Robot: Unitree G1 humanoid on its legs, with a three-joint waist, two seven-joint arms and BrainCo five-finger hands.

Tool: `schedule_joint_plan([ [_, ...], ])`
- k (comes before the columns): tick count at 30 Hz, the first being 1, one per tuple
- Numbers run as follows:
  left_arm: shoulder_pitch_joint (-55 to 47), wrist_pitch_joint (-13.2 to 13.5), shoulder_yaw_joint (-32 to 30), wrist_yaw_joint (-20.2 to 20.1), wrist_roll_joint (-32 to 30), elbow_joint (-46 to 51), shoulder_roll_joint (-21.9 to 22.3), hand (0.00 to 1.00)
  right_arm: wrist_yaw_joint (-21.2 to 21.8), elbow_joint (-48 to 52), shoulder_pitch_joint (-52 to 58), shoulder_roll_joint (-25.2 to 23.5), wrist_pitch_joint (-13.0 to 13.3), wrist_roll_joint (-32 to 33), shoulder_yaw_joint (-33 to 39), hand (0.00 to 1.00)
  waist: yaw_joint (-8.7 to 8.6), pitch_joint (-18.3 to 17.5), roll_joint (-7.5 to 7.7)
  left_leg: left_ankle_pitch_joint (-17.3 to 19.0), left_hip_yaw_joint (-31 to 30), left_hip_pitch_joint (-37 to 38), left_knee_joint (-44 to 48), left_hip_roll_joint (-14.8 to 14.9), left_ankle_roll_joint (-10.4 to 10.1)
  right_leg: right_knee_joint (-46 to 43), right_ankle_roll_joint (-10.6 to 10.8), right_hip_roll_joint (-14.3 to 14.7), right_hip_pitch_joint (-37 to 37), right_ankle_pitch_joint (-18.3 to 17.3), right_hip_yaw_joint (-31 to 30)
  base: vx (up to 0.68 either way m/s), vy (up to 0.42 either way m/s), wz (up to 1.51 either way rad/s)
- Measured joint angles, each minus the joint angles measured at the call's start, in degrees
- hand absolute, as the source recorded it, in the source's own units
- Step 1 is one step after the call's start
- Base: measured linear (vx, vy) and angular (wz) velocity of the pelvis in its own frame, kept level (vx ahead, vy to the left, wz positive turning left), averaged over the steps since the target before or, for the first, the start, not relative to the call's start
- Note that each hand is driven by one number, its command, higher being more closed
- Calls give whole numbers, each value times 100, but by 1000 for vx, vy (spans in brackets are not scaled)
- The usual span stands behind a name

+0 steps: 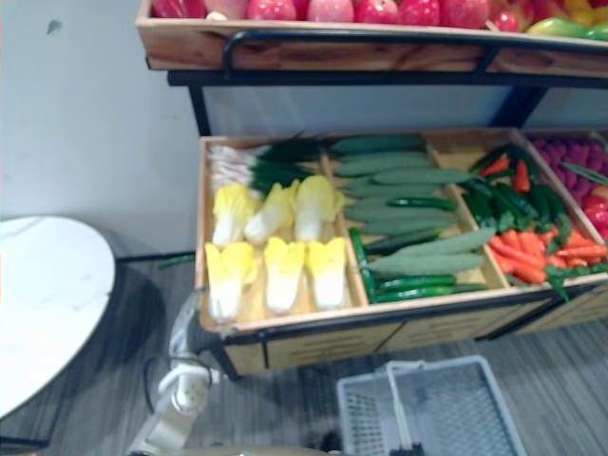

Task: Pick vegetable in the basket

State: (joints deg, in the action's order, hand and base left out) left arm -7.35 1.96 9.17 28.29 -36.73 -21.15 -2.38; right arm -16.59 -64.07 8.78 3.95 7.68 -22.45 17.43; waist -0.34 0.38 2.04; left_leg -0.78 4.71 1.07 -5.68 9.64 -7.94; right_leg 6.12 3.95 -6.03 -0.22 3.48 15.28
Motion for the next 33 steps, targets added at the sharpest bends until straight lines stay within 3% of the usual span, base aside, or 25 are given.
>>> schedule_joint_plan([
  [19, 44, -1, 47, -22, 3, -365, -35, 0, -62, -21, -75, 11, 0, 1, -1, 100, -106, -26, -41, 18, 121, 23, 28, 20, -18, 1, -34, 38, -75, 25, -206, 2, -3, -3],
  [26, 104, -2, 60, 61, 12, -580, -39, 0, -71, -48, -92, 98, 0, 2, -5, 100, -108, -92, -151, 36, 224, 18, 29, 29, -33, 1, -32, 57, -156, 25, -317, 1, -7, -8],
  [33, 201, -12, 60, 125, 54, -676, -54, 0, -77, -163, -163, 155, 0, 2, -55, 100, -114, -95, -155, 54, 227, 14, 29, 31, -37, 1, -6, 59, -167, 6, -323, 1, -1, -1],
])
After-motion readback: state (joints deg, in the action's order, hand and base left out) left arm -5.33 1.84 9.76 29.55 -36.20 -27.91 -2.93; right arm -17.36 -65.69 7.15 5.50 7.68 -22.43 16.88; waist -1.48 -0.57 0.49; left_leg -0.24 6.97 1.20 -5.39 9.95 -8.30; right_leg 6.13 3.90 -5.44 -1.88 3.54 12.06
